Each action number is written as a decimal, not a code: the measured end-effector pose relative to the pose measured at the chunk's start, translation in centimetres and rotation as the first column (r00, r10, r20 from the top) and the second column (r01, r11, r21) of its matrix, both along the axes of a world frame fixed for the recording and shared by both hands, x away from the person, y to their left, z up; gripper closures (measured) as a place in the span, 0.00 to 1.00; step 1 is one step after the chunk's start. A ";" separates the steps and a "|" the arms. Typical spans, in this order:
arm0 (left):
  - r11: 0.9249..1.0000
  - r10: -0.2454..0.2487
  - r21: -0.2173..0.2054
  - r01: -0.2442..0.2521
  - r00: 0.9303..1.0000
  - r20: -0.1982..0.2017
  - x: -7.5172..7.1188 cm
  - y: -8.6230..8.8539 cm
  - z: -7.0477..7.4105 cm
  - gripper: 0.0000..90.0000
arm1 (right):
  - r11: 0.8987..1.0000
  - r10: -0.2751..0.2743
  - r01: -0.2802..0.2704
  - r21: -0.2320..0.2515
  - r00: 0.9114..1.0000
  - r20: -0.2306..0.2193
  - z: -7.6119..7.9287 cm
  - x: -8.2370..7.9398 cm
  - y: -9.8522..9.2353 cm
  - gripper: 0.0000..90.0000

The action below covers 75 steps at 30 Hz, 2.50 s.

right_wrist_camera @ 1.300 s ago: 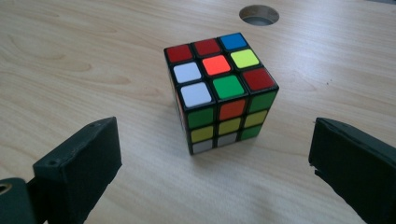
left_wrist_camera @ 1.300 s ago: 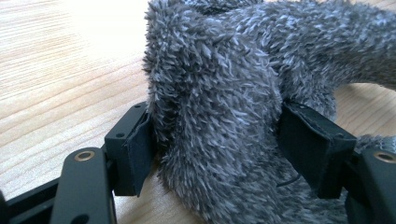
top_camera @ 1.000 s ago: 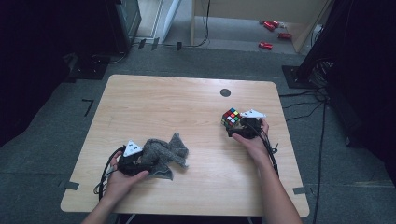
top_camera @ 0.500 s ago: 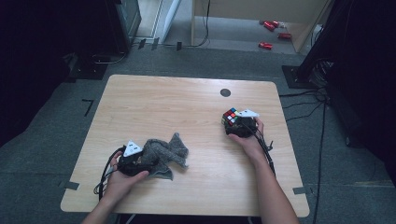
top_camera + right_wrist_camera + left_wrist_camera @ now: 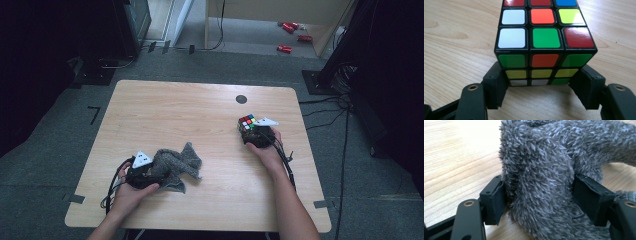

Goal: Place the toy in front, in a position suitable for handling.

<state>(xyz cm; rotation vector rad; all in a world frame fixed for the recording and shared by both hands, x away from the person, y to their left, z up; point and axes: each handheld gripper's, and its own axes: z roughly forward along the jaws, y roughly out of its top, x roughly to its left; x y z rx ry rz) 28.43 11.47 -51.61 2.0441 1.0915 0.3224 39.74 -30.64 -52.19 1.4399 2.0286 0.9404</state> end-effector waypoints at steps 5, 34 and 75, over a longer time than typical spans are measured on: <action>1.000 0.001 0.000 -0.001 1.000 -0.001 0.0 0.0 0.0 0.33 | 1.000 0.023 -0.023 -0.018 1.000 0.019 0.1 -0.4 0.3 0.39; 1.000 0.001 0.003 -0.001 1.000 0.001 0.0 0.0 0.0 0.33 | 0.993 0.121 -0.121 0.012 0.992 0.028 0.4 -3.8 1.1 0.20; 0.998 -0.037 0.046 0.037 0.999 0.001 0.8 -1.5 2.8 0.20 | 0.968 0.246 -0.249 0.030 0.966 0.077 4.4 -11.5 4.2 0.38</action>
